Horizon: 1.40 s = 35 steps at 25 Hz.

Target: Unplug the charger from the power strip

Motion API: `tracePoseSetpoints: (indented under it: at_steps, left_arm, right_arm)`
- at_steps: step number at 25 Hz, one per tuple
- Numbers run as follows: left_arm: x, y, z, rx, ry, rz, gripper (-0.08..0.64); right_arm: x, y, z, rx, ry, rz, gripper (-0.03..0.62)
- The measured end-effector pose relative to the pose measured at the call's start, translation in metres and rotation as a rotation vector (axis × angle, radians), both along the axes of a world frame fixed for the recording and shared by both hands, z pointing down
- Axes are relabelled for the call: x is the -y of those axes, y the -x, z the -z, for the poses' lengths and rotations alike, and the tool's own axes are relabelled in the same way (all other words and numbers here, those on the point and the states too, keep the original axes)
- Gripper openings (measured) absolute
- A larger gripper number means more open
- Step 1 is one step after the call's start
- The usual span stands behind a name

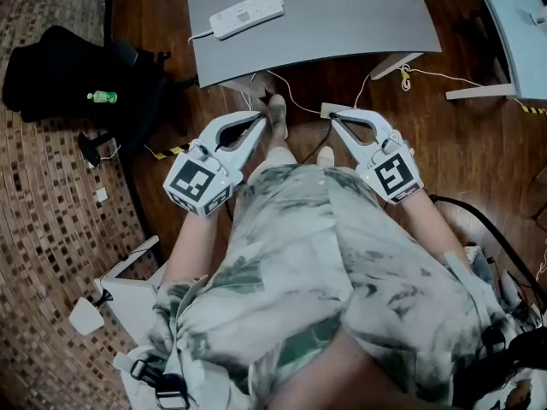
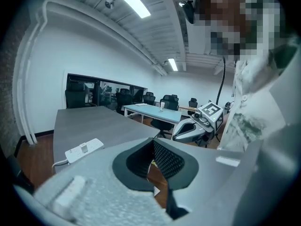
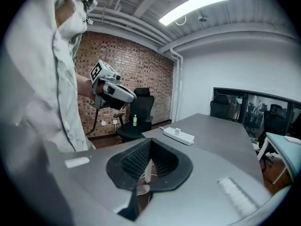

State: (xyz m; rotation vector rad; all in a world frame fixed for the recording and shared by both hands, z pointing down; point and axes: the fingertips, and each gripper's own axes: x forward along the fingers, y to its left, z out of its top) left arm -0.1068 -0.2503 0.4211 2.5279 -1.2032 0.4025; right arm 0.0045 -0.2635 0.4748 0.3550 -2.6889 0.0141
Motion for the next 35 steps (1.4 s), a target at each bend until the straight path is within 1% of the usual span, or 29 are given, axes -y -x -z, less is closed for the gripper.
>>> tracePoseSetpoints:
  at_steps: [2,5,6,9,12,13,14,16,21,25,28,31,35]
  left_arm:
    - [0.022,0.014,-0.005,0.015,-0.016,0.001,0.002]
    - [0.06,0.038,-0.017,0.027,-0.031,-0.015,0.003]
    - [0.072,0.046,-0.021,0.024,-0.028,-0.023,0.003]
    - [0.113,0.074,-0.034,0.019,-0.016,-0.035,0.003]
    - [0.152,0.107,-0.053,0.033,0.006,-0.03,0.003]
    - [0.162,0.117,-0.062,0.038,0.02,-0.027,0.021]
    - [0.171,0.125,-0.07,0.042,0.036,-0.027,0.062]
    - [0.184,0.135,-0.086,0.048,0.062,-0.04,0.079]
    - [0.22,0.15,-0.122,0.081,0.082,-0.092,0.118]
    - [0.244,0.152,-0.155,0.137,0.107,-0.14,0.138]
    - [0.256,0.147,-0.18,0.209,0.124,-0.188,0.147]
    - [0.26,0.141,-0.209,0.273,0.162,-0.221,0.155]
    - [0.265,0.134,-0.228,0.326,0.174,-0.258,0.155]
  right_arm:
    - [0.016,0.018,-0.004,-0.023,-0.007,0.008,0.006]
    - [0.053,0.052,-0.008,-0.045,-0.073,0.036,0.006]
    - [0.065,0.062,-0.011,-0.056,-0.08,0.037,0.006]
    - [0.101,0.089,-0.022,-0.086,-0.06,0.02,0.006]
    - [0.139,0.121,-0.04,-0.129,-0.057,0.02,0.006]
    - [0.151,0.131,-0.048,-0.145,-0.054,0.019,0.006]
    - [0.161,0.139,-0.057,-0.158,-0.046,0.014,0.006]
    - [0.177,0.153,-0.074,-0.182,-0.021,0.0,0.006]
    - [0.22,0.181,-0.12,-0.251,0.048,-0.043,0.006]
    - [0.24,0.193,-0.148,-0.316,0.098,-0.049,0.006]
    - [0.25,0.204,-0.165,-0.365,0.109,-0.036,0.006]
    - [0.257,0.212,-0.18,-0.421,0.119,-0.015,0.006]
    - [0.261,0.223,-0.197,-0.506,0.094,0.054,0.006]
